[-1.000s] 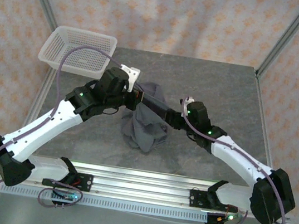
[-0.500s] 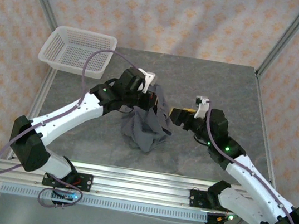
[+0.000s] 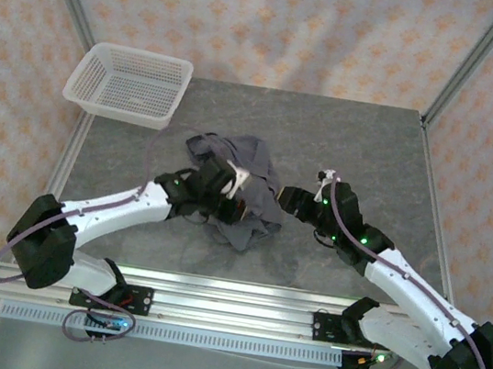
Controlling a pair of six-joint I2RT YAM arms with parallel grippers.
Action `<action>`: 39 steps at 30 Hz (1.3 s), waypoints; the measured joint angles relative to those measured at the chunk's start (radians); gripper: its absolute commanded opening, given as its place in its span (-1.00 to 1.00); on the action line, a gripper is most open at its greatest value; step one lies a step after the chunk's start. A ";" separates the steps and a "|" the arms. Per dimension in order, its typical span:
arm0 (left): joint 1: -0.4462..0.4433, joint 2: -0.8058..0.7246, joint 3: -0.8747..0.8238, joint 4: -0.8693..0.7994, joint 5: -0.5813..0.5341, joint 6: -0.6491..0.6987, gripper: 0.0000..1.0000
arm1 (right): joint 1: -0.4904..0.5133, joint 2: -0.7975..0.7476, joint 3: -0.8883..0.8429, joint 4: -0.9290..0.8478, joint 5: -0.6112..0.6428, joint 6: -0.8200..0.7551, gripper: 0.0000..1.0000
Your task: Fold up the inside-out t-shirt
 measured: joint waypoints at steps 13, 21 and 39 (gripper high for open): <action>-0.016 -0.492 -0.122 0.026 -0.188 0.027 0.22 | 0.087 0.077 0.041 -0.105 -0.039 0.016 -0.14; 0.003 -0.439 -0.119 0.026 -0.234 0.035 0.22 | 0.139 0.214 0.042 -0.033 -0.062 0.045 -0.09; 0.003 -0.412 -0.140 0.027 -0.233 0.031 0.23 | 0.140 0.419 0.116 0.150 -0.232 -0.030 -0.45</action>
